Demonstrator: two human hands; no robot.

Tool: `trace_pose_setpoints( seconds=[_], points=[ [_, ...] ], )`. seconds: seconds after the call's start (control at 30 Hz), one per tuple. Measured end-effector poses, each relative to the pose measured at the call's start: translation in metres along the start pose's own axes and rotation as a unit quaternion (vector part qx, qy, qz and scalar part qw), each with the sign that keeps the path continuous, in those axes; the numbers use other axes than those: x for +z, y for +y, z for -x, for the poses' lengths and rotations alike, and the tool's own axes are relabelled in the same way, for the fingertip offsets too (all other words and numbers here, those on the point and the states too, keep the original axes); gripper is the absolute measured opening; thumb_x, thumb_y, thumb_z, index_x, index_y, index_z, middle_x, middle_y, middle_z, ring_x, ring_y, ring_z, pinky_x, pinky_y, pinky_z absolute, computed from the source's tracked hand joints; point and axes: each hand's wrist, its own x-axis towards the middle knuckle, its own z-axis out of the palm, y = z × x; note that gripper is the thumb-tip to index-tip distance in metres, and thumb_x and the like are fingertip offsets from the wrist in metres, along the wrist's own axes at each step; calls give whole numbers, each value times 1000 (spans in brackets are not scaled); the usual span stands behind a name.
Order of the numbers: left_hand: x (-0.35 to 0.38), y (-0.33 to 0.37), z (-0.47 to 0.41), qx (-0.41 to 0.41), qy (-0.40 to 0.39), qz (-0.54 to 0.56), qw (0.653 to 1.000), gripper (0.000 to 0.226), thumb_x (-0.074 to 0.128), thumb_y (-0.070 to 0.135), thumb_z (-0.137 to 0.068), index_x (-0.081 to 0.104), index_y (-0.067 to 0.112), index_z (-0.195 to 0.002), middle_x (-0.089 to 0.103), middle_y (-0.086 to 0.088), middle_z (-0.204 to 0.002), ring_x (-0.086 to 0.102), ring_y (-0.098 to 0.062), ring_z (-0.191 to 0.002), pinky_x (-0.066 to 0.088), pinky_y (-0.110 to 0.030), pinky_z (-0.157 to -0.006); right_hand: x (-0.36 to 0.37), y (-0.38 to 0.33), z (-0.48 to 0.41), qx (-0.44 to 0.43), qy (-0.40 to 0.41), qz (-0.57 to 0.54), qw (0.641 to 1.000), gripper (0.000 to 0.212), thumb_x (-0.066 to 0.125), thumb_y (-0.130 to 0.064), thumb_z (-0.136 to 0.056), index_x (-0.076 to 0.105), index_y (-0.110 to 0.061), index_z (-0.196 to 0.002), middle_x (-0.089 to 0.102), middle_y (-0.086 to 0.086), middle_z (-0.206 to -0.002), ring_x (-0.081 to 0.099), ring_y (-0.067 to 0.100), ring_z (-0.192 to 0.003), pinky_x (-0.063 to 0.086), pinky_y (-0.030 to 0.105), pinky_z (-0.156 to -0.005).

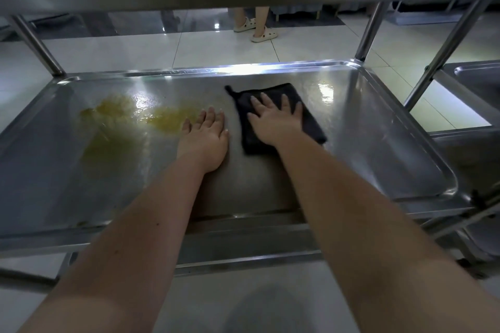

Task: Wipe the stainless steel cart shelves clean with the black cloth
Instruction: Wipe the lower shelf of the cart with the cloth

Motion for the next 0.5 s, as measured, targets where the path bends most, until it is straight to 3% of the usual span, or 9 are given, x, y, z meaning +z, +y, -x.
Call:
trace_pose_setpoints(
  seconds=[0.17, 0.5],
  points=[
    [-2, -2, 0, -1, -8, 11, 1000, 56, 16, 36, -105, 2, 21, -156, -4, 1, -164, -4, -16, -150, -1, -44, -121, -1, -12, 7, -11, -7, -6, 1000, 57, 18, -54, -101, 5, -41, -154, -4, -9, -164, -11, 33, -149, -13, 60, -114],
    [-3, 2, 1, -1, -8, 10, 1000, 56, 17, 36, -104, 6, 19, -156, -2, -2, -164, -1, -19, -150, 0, -46, -120, 19, 3, 140, -87, -19, 21, 996, 61, 9, -60, -98, -7, -39, -154, -14, -8, -163, -19, 35, -147, -20, 57, -110]
  ],
)
